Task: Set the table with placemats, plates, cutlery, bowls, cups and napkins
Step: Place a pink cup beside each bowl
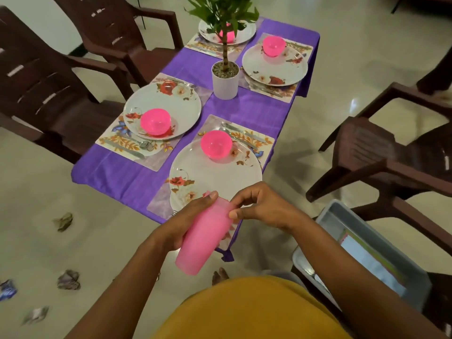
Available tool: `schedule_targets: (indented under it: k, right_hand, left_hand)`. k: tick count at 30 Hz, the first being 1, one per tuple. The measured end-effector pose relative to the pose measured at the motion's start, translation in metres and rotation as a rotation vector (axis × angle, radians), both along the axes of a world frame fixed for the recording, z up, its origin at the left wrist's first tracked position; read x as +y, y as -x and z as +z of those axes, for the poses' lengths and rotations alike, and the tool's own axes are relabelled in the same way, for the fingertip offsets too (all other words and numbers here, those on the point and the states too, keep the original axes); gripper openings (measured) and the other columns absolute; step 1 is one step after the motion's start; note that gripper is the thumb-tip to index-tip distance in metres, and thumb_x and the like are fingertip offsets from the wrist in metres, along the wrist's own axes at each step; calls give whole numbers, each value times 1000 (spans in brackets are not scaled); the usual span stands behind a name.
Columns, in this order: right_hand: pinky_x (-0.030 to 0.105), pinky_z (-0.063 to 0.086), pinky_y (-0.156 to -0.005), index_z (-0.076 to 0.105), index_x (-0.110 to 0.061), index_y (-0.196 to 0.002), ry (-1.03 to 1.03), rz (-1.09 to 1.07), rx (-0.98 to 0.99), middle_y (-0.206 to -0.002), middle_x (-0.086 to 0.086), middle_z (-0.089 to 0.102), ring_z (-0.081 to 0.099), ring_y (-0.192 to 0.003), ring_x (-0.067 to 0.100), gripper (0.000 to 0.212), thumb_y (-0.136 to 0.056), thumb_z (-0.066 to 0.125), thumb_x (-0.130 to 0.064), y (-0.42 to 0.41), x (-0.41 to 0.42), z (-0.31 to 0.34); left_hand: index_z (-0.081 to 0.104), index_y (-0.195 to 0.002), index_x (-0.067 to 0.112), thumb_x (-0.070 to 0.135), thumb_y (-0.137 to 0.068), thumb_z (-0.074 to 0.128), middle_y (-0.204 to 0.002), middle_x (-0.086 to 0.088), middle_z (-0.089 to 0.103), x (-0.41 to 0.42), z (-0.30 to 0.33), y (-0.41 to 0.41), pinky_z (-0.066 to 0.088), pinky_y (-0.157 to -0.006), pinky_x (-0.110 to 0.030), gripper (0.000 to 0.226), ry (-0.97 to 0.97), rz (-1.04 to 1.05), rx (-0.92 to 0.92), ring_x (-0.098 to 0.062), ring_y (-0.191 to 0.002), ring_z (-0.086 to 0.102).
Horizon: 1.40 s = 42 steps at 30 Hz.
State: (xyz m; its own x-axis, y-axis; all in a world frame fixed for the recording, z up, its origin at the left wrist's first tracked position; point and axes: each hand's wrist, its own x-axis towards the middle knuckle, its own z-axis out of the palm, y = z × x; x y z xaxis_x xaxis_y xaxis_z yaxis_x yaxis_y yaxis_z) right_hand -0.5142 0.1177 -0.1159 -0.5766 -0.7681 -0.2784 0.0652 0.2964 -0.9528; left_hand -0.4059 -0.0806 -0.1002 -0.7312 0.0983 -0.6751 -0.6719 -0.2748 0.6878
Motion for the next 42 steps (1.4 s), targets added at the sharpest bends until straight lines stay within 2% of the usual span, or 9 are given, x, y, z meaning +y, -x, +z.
schedule_targets:
  k: [8, 13, 17, 20, 23, 27, 30, 34, 42]
  right_hand:
    - [43, 56, -85, 79, -6, -89, -11, 11, 16, -93, 13, 76, 69, -85, 24, 17, -78, 89, -12, 16, -23, 5]
    - [37, 53, -101, 73, -16, -84, -67, -89, -19, -125, -3, 66, 62, -118, 12, 36, -72, 89, -46, 32, -40, -1]
    - [46, 58, -96, 67, -16, -82, -103, -19, -127, -111, 17, 71, 67, -108, 32, 48, -74, 85, -59, 57, -55, -5]
    - [52, 60, -92, 66, -10, -85, -92, -12, -156, -92, 9, 68, 66, -93, 21, 43, -79, 87, -48, 84, -66, -4]
    - [47, 63, -86, 64, -11, -102, -25, -83, -251, -101, 4, 71, 71, -94, 21, 37, -83, 87, -33, 118, -79, 4]
    - [44, 63, -82, 45, -21, -139, 61, -250, -292, -114, 6, 69, 75, -93, 21, 68, -84, 85, -22, 179, -101, 13]
    - [46, 62, -89, 51, -18, -143, 34, -295, -135, -124, 6, 67, 72, -107, 24, 82, -74, 93, -32, 234, -118, 4]
    - [45, 55, -99, 56, -24, -143, -182, -98, 380, -134, -2, 64, 63, -118, 19, 96, -60, 85, -60, 281, -138, -13]
    - [43, 49, -101, 46, -18, -151, -220, 200, 602, -143, 7, 57, 56, -127, 27, 93, -74, 89, -47, 318, -158, -53]
  left_hand:
    - [57, -133, 17, 58, -88, 66, -107, -18, 76, -22, -6, 1, 63, -77, -50, 62, -8, 74, -60, -35, -90, 75]
    - [59, -132, 16, 59, -91, 64, -109, -16, 78, -29, -6, 13, 62, -77, -44, 60, -3, 113, -12, -31, -92, 76]
    - [56, -135, 14, 57, -92, 66, -111, -17, 77, -33, -9, 27, 63, -75, -42, 62, 32, 153, 52, -32, -94, 76]
    - [56, -134, 14, 54, -88, 66, -109, -17, 76, -33, -12, 42, 63, -74, -42, 61, 64, 206, 81, -33, -93, 76]
    - [59, -132, 20, 64, -85, 73, -112, -16, 75, -35, -23, 57, 63, -84, -52, 67, 125, 295, 67, -36, -97, 75]
    - [66, -128, 32, 86, -53, 77, -123, -10, 70, -33, -29, 76, 63, -85, -50, 93, 189, 474, 25, -32, -101, 74]
    - [69, -127, 39, 95, -49, 71, -135, 1, 62, -29, -31, 88, 59, -97, -52, 96, 276, 531, 37, -29, -115, 68]
    - [71, -125, 37, 95, -47, 73, -138, -1, 60, -18, -29, 103, 58, -98, -53, 97, 298, 678, 8, -30, -119, 66]
    - [74, -121, 27, 90, -51, 76, -119, -9, 74, 11, -29, 123, 62, -87, -49, 94, 240, 926, -49, -30, -105, 74]
